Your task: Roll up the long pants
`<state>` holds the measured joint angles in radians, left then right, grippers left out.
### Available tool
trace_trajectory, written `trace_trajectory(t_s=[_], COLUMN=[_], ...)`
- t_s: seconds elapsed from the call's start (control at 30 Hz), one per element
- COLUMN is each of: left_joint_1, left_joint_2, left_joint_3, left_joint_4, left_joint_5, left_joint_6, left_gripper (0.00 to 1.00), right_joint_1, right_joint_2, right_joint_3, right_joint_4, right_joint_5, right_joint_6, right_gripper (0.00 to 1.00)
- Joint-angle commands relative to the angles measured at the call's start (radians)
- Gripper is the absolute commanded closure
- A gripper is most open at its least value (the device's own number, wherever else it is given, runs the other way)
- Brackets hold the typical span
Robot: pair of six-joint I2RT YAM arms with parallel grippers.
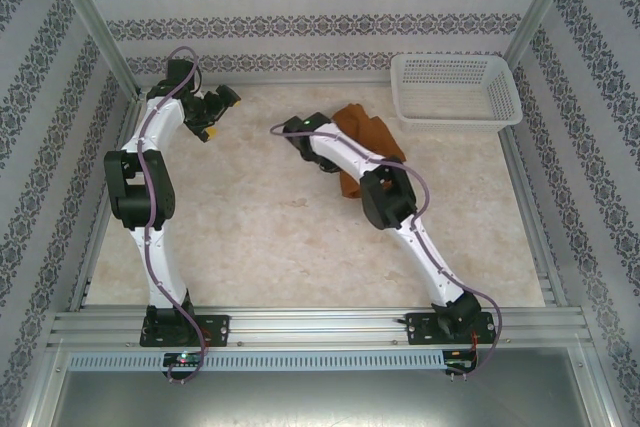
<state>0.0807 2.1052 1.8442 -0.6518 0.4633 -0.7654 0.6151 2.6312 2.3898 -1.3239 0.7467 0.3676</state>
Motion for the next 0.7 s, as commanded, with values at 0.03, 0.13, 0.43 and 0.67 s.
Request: trace_trajectory(t_s=[0.03,0.13,0.43,0.67], left_joint_1=[0.005,0.008,0.007,0.008], left_joint_2=[-0.002,-0.005,-0.016,-0.028], left_joint_3=[0.029,0.029,0.027,0.004], left_joint_4=[-0.034,-0.035,-0.043,-0.031], left_joint_5=[0.007,0.006,0.011,0.023], left_joint_6=[0.026,0.026,0.029,0.022], left_gripper=[0.0,0.0,0.0,0.0], right_joint_1=[-0.03,-0.04,-0.163,-0.263], right_joint_2=[-0.034,-0.073,-0.305,-0.425], right_joint_3=[-0.046,-0.05,-0.279,-0.591], right_joint_4=[-0.03,-0.024,0.241,0.599], right_joint_5=[-0.235,-0.357,-0.983,-1.317], right_joint_6=[-0.006,-0.007,0.087,0.237], right_gripper=[1.0,1.0,1.0,1.0])
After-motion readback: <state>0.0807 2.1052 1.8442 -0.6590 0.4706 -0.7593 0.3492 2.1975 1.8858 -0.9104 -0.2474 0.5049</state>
